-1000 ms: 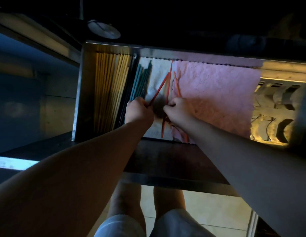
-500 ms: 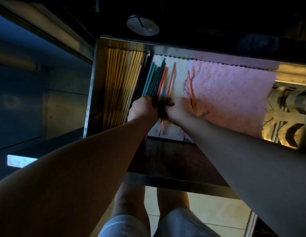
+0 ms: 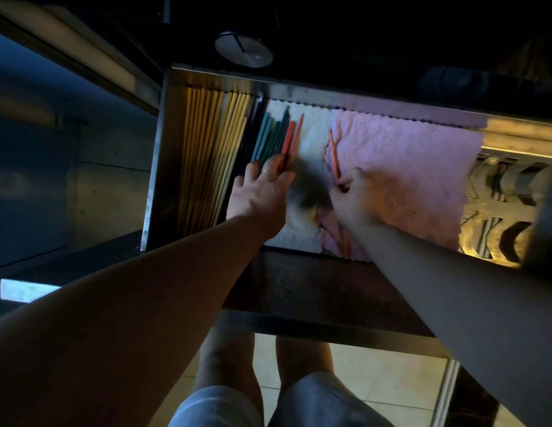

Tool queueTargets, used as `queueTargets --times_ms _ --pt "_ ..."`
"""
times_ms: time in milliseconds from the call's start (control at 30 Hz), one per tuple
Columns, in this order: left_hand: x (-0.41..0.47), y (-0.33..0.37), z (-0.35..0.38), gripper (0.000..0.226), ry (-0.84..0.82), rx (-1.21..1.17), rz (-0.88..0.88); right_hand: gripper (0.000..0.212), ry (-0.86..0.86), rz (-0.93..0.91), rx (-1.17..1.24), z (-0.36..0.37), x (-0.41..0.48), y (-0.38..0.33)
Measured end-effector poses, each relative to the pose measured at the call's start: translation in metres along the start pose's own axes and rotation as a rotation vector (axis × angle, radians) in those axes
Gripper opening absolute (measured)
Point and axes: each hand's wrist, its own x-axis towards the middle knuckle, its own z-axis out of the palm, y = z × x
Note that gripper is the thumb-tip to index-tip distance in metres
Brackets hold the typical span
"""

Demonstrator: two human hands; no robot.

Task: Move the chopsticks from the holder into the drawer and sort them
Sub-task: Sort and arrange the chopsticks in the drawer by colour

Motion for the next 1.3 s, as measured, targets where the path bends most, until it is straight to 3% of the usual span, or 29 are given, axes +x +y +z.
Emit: queueTargets --times_ms 100,200,367,667,800,900,1000,1167,1300 --pt "0.0 -0.002 0.007 0.078 -0.105 0.062 0.032 0.015 -0.03 0.01 -0.034 0.002 0.004 0.004" --pt "-0.003 -0.006 0.011 0.086 -0.131 0.127 0.042 0.02 -0.044 0.037 -0.109 0.006 0.013 0.002" --pt "-0.006 -0.011 0.01 0.084 -0.145 0.155 0.072 0.022 -0.085 0.048 -0.161 0.008 0.023 -0.005" --pt "-0.009 -0.02 0.008 0.084 -0.212 0.109 0.077 0.015 0.019 -0.054 -0.1 0.021 0.016 -0.043" --pt "-0.008 -0.026 0.008 0.089 -0.234 0.07 0.076 0.009 -0.083 0.023 -0.025 0.026 0.024 -0.052" --pt "-0.007 -0.031 0.009 0.08 -0.223 0.036 0.086 0.029 -0.16 0.069 0.004 0.033 0.025 -0.052" --pt "-0.007 -0.035 0.011 0.077 -0.225 0.043 0.105 0.021 -0.277 0.154 0.073 0.036 0.025 -0.049" --pt "-0.007 -0.038 0.011 0.076 -0.236 0.058 0.129 0.02 -0.153 0.161 0.052 0.036 0.013 -0.051" --pt "-0.007 -0.04 0.006 0.075 -0.251 0.061 0.144 0.028 -0.248 0.243 0.068 0.042 0.001 -0.059"
